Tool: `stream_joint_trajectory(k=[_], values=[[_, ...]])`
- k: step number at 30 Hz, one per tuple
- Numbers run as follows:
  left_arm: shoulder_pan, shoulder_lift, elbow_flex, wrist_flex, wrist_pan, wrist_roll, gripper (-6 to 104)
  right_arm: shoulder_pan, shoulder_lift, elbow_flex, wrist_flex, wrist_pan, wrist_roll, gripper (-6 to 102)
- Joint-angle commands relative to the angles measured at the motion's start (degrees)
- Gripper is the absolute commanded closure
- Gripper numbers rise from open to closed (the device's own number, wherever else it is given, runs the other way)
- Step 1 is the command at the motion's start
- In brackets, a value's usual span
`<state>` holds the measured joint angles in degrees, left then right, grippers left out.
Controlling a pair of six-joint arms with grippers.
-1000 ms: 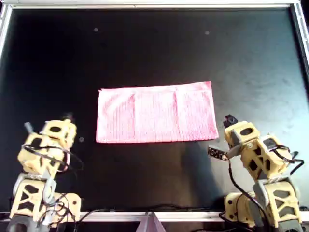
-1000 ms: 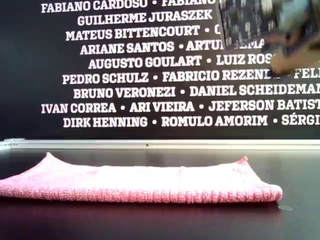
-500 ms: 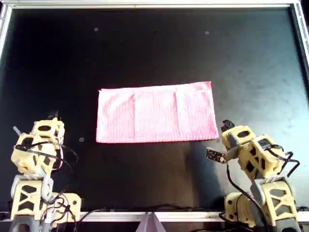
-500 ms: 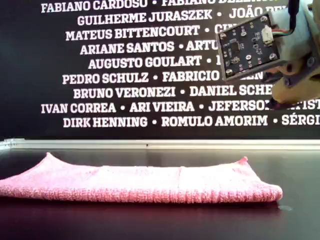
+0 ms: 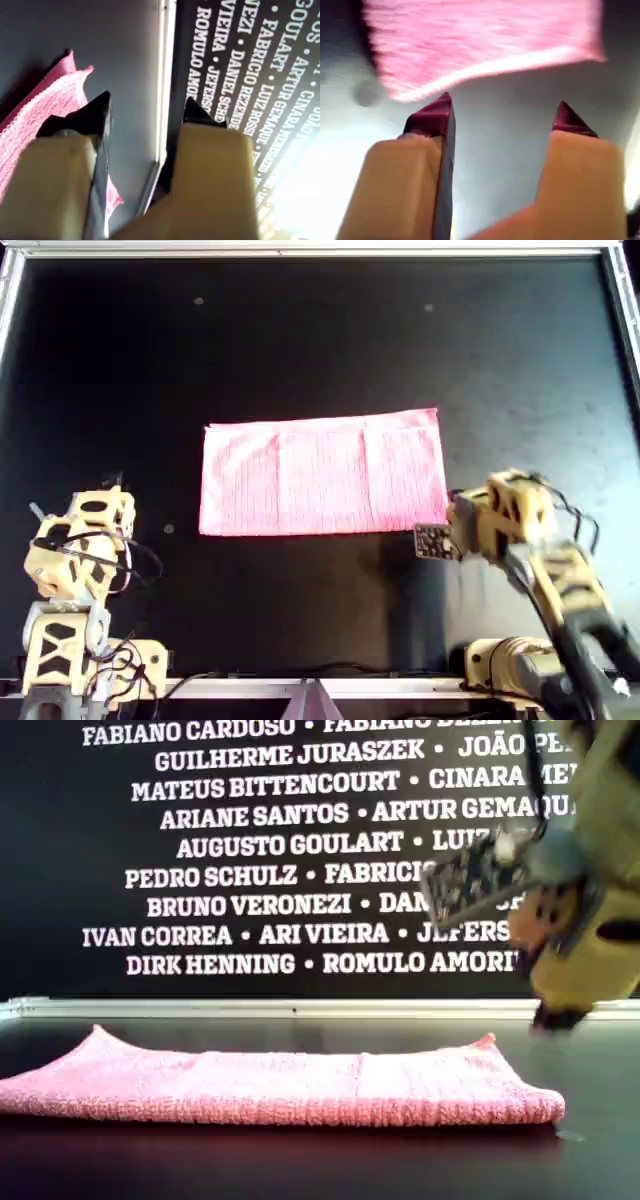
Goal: Fold a cloth
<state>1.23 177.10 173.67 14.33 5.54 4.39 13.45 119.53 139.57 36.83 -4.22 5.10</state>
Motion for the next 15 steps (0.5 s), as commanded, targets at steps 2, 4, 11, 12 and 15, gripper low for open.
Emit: stream_joint_trajectory(k=[2, 4, 11, 12, 15], values=[[1.3, 0.2, -0.7, 0.1, -0.2, 0.2, 47, 0.4, -14.9, -10.7, 2.4, -0.4, 0.79, 15], [1.3, 0.2, -0.7, 0.1, -0.2, 0.2, 47, 0.4, -16.7, -11.1, 2.5, -0.4, 0.7, 15], [1.3, 0.2, -0.7, 0.1, -0.2, 0.2, 47, 1.2, -18.1, -11.3, 5.1, -0.5, 0.53, 15], [1.3, 0.3, -0.7, 0.1, -0.2, 0.2, 47, 1.5, -18.1, -11.6, 5.0, -0.5, 0.62, 15], [1.3, 0.4, -0.7, 0.1, -0.2, 0.2, 47, 2.5, -20.0, -12.7, 4.9, -0.5, 0.97, 15]])
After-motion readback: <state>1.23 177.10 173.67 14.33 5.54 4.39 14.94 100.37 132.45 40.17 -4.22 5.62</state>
